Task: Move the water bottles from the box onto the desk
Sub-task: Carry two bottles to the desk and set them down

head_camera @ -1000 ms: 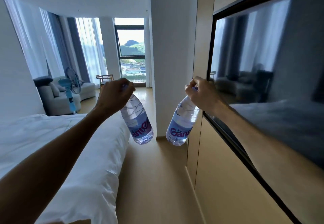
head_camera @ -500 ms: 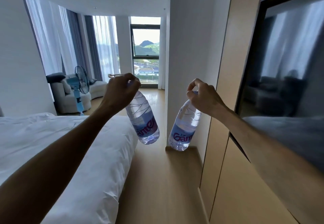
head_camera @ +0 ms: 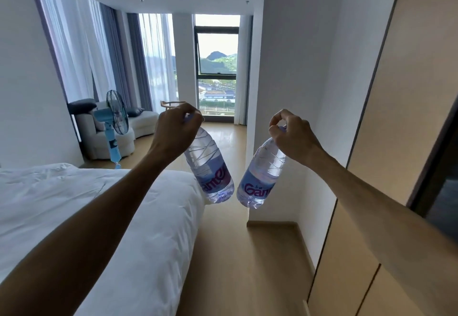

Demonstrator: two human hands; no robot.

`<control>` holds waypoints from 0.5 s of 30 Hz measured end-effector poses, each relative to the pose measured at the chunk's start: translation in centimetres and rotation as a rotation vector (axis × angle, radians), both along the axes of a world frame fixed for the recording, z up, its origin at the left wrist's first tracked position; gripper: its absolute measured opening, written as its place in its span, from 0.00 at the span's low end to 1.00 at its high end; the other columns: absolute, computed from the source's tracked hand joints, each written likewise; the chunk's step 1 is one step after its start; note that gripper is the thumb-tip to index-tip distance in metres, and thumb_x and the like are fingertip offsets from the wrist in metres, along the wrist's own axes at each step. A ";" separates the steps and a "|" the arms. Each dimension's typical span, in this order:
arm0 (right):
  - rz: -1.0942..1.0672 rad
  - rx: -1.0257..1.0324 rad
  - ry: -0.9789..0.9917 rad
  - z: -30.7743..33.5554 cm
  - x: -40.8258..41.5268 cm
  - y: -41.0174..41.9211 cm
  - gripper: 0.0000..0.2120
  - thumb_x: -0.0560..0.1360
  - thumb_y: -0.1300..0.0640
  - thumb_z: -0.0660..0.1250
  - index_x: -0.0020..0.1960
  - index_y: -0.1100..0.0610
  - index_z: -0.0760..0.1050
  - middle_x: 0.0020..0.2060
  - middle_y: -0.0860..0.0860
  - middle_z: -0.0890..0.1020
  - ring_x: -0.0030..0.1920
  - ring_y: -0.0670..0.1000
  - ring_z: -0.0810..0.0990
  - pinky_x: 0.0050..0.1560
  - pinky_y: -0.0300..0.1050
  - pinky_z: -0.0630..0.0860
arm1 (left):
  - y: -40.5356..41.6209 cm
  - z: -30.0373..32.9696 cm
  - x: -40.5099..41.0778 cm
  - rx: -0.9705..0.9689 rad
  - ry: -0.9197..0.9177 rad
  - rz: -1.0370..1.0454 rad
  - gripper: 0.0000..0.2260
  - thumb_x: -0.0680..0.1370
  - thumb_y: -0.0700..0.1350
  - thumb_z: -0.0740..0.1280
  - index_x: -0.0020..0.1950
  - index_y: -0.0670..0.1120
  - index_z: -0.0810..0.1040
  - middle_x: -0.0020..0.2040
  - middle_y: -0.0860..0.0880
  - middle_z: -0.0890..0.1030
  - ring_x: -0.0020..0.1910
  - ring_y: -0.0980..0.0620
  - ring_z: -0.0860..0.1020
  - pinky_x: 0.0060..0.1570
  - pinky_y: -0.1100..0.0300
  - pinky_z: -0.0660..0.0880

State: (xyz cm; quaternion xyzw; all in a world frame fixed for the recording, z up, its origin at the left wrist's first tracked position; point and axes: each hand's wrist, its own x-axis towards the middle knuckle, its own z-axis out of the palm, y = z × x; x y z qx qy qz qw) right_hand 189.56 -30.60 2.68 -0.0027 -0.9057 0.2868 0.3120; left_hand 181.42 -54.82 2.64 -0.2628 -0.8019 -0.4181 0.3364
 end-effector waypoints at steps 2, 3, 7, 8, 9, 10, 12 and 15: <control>0.012 -0.009 0.007 -0.6 -4.1 0.6 0.07 0.80 0.58 0.61 0.57 0.58 0.73 0.50 0.54 0.80 0.51 0.50 0.78 0.46 0.40 0.73 | 0.5 -0.3 -3.7 -0.009 0.002 0.011 0.16 0.75 0.50 0.60 0.49 0.42 0.81 0.41 0.45 0.83 0.37 0.47 0.80 0.43 0.49 0.80; 0.022 -0.009 0.014 -0.9 -6.3 0.9 0.07 0.80 0.58 0.61 0.57 0.58 0.73 0.49 0.53 0.80 0.49 0.49 0.77 0.46 0.39 0.73 | 0.8 -0.5 -5.7 -0.016 0.006 0.014 0.16 0.75 0.50 0.60 0.49 0.41 0.81 0.41 0.45 0.82 0.37 0.47 0.80 0.42 0.49 0.79; 0.051 -0.009 0.024 -1.3 -15.4 2.7 0.07 0.79 0.58 0.62 0.55 0.57 0.74 0.47 0.51 0.78 0.47 0.48 0.76 0.45 0.39 0.72 | 2.3 -0.7 -13.9 -0.042 0.032 0.043 0.17 0.74 0.50 0.60 0.50 0.39 0.82 0.46 0.41 0.84 0.39 0.45 0.80 0.44 0.51 0.79; 0.057 -0.013 0.022 -1.1 -17.6 3.2 0.06 0.79 0.58 0.62 0.55 0.57 0.74 0.46 0.51 0.78 0.46 0.49 0.77 0.45 0.39 0.72 | 2.6 -0.4 -16.0 -0.050 0.022 0.045 0.18 0.74 0.50 0.60 0.50 0.39 0.82 0.46 0.40 0.84 0.38 0.45 0.80 0.43 0.51 0.79; 0.062 -0.016 0.019 -0.8 -19.9 3.7 0.06 0.78 0.58 0.62 0.54 0.56 0.74 0.45 0.51 0.78 0.45 0.50 0.77 0.44 0.39 0.72 | 3.0 -0.2 -18.2 -0.060 0.010 0.046 0.18 0.74 0.51 0.60 0.50 0.40 0.82 0.46 0.40 0.84 0.37 0.46 0.79 0.42 0.52 0.79; 0.066 -0.016 0.017 -0.6 -22.2 4.2 0.05 0.78 0.58 0.62 0.53 0.56 0.74 0.45 0.51 0.78 0.44 0.50 0.77 0.43 0.38 0.72 | 3.3 0.0 -20.4 -0.069 0.002 0.052 0.18 0.74 0.51 0.60 0.50 0.40 0.82 0.45 0.41 0.84 0.36 0.47 0.79 0.41 0.52 0.79; 0.075 -0.006 0.021 0.1 -26.6 5.0 0.04 0.78 0.58 0.62 0.52 0.55 0.74 0.43 0.51 0.78 0.41 0.51 0.77 0.38 0.37 0.72 | 3.9 0.5 -24.6 -0.084 0.008 0.070 0.18 0.74 0.52 0.60 0.49 0.41 0.82 0.43 0.42 0.84 0.35 0.47 0.79 0.41 0.51 0.80; 0.083 -0.011 0.038 0.6 -32.8 5.9 0.02 0.78 0.57 0.62 0.50 0.52 0.72 0.48 0.54 0.82 0.44 0.50 0.77 0.47 0.44 0.78 | 4.5 1.1 -30.3 -0.072 0.020 0.094 0.19 0.74 0.52 0.60 0.50 0.39 0.82 0.42 0.43 0.84 0.34 0.49 0.78 0.41 0.53 0.79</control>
